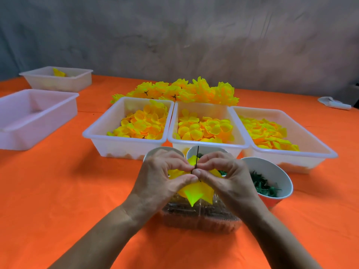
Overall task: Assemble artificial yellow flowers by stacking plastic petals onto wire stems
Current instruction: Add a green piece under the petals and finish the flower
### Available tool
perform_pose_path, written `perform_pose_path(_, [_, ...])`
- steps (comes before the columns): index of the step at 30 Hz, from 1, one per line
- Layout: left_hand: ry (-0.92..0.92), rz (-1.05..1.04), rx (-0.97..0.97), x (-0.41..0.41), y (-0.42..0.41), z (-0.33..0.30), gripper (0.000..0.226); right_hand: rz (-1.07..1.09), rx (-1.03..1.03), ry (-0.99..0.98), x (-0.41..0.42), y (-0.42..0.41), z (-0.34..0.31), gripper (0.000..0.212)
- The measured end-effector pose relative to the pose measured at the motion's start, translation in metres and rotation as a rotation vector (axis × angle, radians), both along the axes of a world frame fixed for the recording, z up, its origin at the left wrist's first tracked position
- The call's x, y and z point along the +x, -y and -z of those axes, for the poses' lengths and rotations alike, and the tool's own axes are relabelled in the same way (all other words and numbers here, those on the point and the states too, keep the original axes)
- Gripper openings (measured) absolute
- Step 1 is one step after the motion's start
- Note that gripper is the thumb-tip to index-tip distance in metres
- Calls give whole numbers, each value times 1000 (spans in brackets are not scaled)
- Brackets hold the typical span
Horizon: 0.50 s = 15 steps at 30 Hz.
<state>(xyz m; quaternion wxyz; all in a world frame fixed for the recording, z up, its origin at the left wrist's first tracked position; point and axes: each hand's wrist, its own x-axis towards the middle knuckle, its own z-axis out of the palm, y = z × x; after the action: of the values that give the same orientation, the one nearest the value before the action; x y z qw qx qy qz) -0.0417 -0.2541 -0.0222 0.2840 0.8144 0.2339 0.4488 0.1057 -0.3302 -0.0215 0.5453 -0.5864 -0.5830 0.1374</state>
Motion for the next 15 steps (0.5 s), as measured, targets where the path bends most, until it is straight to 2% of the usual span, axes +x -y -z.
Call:
perform_pose_path(2, [24,-16,26,1,1,4,18,35,101,88,-2,-2,7,12])
perform_pose_path(7, [54,-19,67,2,3,10,15,40,199,95,-2,-5,19,5])
perform_pose_path(13, [-35,49,28,-5,5,-6,17,85,113,126,-4,4,10,4])
perform_pose_path(15, [4,54,-13,-5,5,-15,15,117,42,106,-7,7,5,7])
